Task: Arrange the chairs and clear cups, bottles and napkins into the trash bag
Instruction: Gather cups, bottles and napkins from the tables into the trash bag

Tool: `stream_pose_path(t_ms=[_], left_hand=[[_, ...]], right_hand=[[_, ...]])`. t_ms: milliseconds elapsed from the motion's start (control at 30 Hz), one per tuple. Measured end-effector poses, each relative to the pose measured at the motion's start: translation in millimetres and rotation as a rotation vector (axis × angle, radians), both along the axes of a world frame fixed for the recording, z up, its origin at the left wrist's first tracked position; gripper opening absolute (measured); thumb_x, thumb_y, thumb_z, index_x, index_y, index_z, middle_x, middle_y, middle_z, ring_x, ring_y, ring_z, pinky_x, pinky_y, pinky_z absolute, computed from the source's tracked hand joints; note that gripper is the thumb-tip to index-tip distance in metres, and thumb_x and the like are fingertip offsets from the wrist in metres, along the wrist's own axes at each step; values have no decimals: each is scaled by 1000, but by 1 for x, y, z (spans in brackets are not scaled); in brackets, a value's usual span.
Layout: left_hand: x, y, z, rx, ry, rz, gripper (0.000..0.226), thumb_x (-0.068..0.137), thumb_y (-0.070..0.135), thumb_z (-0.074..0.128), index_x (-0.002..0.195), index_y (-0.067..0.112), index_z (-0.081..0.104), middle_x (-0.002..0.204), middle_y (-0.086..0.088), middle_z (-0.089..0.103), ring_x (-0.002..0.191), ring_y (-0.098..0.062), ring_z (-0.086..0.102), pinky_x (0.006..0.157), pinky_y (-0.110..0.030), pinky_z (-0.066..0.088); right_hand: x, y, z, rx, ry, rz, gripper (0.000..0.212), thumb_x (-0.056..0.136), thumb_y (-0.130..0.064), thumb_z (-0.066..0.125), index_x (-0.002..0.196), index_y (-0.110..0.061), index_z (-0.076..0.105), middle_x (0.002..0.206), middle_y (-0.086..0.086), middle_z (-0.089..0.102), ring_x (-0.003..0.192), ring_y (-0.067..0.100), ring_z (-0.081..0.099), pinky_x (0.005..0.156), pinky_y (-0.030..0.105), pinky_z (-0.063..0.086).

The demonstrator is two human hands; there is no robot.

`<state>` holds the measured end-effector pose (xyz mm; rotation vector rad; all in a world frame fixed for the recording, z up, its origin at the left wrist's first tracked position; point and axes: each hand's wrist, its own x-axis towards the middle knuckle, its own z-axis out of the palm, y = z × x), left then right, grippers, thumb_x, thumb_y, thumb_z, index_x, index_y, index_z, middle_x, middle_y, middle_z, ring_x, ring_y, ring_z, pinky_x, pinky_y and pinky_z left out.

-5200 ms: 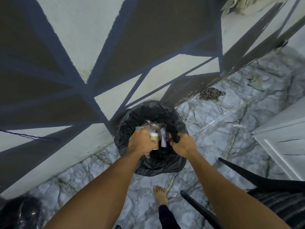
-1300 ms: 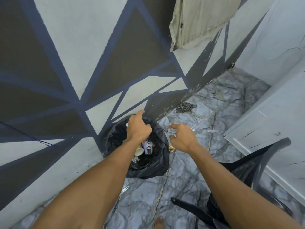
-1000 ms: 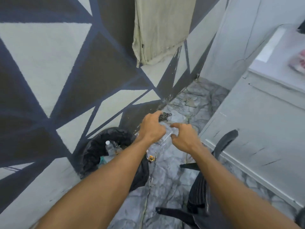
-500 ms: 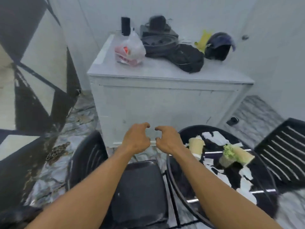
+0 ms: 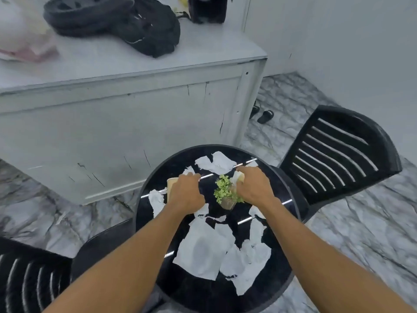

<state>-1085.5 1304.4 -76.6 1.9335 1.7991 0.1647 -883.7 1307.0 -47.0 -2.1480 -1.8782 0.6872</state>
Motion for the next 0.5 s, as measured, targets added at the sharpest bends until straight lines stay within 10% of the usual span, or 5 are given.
stream_pose_path(t_ms=[500], left_hand=[[-4, 19, -58, -108, 201, 303, 90, 80, 30, 79, 149, 19, 24, 160, -17, 19, 134, -40, 40, 96, -46, 49]], right_hand=[[62, 56, -74, -271, -149, -1, 64, 70, -30, 75, 129, -26, 52, 109, 2, 65, 99, 27, 61, 76, 37, 51]])
